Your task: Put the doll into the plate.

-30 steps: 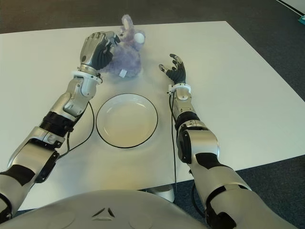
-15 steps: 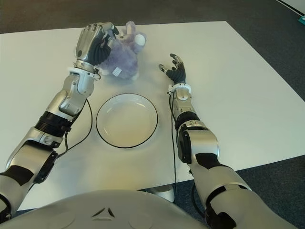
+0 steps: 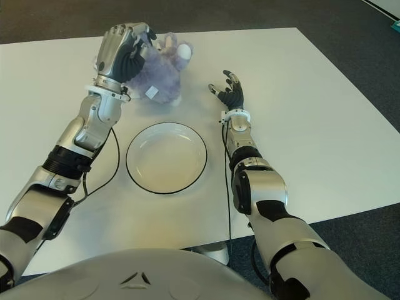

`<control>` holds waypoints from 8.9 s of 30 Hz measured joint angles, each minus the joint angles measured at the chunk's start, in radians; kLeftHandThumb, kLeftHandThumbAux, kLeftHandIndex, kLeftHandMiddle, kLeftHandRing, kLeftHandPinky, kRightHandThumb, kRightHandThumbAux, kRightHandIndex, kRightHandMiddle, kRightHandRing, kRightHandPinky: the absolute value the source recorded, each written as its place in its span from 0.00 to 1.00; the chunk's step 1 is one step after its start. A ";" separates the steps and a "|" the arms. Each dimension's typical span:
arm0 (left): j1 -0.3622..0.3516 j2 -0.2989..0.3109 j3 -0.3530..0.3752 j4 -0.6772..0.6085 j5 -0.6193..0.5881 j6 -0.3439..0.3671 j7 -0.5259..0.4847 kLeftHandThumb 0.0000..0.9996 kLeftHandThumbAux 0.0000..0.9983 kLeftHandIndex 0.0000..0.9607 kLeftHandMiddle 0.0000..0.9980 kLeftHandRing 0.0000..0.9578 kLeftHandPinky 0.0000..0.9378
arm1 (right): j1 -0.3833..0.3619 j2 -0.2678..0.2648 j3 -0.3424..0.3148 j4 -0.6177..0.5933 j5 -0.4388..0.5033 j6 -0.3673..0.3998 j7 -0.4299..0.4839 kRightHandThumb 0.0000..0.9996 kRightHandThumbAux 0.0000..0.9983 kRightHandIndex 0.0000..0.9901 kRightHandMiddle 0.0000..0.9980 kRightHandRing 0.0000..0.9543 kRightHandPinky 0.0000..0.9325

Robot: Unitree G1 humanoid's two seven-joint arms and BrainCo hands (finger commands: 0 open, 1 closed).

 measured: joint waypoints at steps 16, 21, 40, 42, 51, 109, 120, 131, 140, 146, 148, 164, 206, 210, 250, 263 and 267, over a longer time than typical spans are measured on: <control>-0.033 0.010 0.004 -0.011 0.040 -0.008 0.000 0.85 0.67 0.42 0.54 0.86 0.88 | 0.000 0.000 0.000 0.000 0.000 0.000 0.000 0.33 0.85 0.15 0.04 0.00 0.03; -0.050 0.010 0.006 -0.011 0.045 -0.008 0.000 0.85 0.67 0.42 0.54 0.86 0.87 | 0.000 0.000 0.000 0.000 0.000 0.000 0.000 0.34 0.85 0.15 0.04 0.00 0.02; -0.094 0.007 0.018 -0.017 0.047 0.030 -0.055 0.85 0.67 0.42 0.54 0.87 0.88 | 0.000 0.001 0.000 0.000 0.000 0.000 0.000 0.34 0.84 0.15 0.04 0.00 0.04; -0.101 0.007 0.018 -0.019 0.054 0.034 -0.055 0.85 0.67 0.42 0.54 0.87 0.88 | 0.000 0.001 0.000 0.000 0.000 0.000 0.000 0.35 0.85 0.16 0.04 0.01 0.04; -0.106 0.011 0.016 -0.053 0.107 0.033 -0.059 0.85 0.67 0.42 0.54 0.86 0.85 | -0.001 0.002 -0.001 0.000 0.000 0.000 0.000 0.37 0.85 0.16 0.04 0.00 0.03; 0.001 0.060 0.046 -0.458 0.154 0.045 -0.346 0.86 0.66 0.42 0.55 0.85 0.86 | -0.001 0.006 -0.001 0.001 0.000 0.000 -0.001 0.32 0.84 0.13 0.04 0.00 0.06; 0.015 0.080 0.056 -0.453 0.192 -0.047 -0.259 0.86 0.66 0.42 0.56 0.86 0.92 | 0.000 0.007 0.012 0.000 -0.005 0.000 -0.023 0.27 0.87 0.12 0.06 0.03 0.07; 0.033 0.093 0.062 -0.452 0.207 -0.092 -0.243 0.85 0.66 0.43 0.56 0.87 0.92 | 0.000 0.002 0.020 0.000 -0.004 0.000 -0.025 0.33 0.88 0.11 0.11 0.10 0.13; 0.047 0.097 0.065 -0.523 0.216 -0.050 -0.337 0.85 0.67 0.42 0.56 0.87 0.91 | 0.000 0.002 0.024 0.001 -0.005 0.000 -0.016 0.32 0.88 0.09 0.10 0.07 0.08; 0.062 0.114 0.065 -0.560 0.213 -0.039 -0.418 0.85 0.67 0.42 0.56 0.87 0.91 | 0.000 0.001 0.027 0.001 -0.006 0.002 -0.016 0.32 0.88 0.10 0.10 0.07 0.09; 0.067 0.115 0.067 -0.574 0.191 -0.036 -0.452 0.85 0.67 0.42 0.56 0.87 0.92 | 0.000 0.000 0.028 0.001 -0.006 0.003 -0.017 0.33 0.88 0.10 0.09 0.06 0.08; 0.146 0.112 0.081 -0.674 -0.086 -0.029 -0.640 0.85 0.67 0.42 0.56 0.86 0.91 | 0.000 0.001 0.039 0.002 -0.008 0.005 -0.021 0.38 0.88 0.14 0.08 0.05 0.04; 0.345 0.017 0.071 -0.672 0.010 -0.184 -0.460 0.85 0.67 0.41 0.54 0.82 0.86 | 0.001 0.008 0.006 0.000 0.002 0.005 -0.007 0.38 0.86 0.13 0.04 0.00 0.02; 0.351 0.011 0.069 -0.672 0.009 -0.187 -0.460 0.85 0.67 0.41 0.54 0.82 0.87 | 0.001 0.008 0.004 0.000 0.002 0.005 -0.006 0.37 0.86 0.12 0.05 0.01 0.04; 0.486 0.018 0.060 -0.752 -0.012 -0.280 -0.461 0.85 0.67 0.42 0.54 0.83 0.87 | 0.002 0.010 -0.008 -0.001 0.004 0.005 0.001 0.40 0.86 0.13 0.05 0.01 0.05; 0.534 0.023 0.061 -0.784 -0.097 -0.279 -0.520 0.85 0.67 0.41 0.54 0.82 0.86 | 0.002 0.013 -0.019 -0.001 0.004 0.005 0.001 0.39 0.86 0.13 0.05 0.02 0.06; 0.549 0.030 0.061 -0.802 -0.119 -0.276 -0.546 0.85 0.67 0.41 0.54 0.81 0.85 | 0.003 0.013 -0.020 -0.001 0.004 0.005 0.001 0.39 0.87 0.14 0.06 0.03 0.06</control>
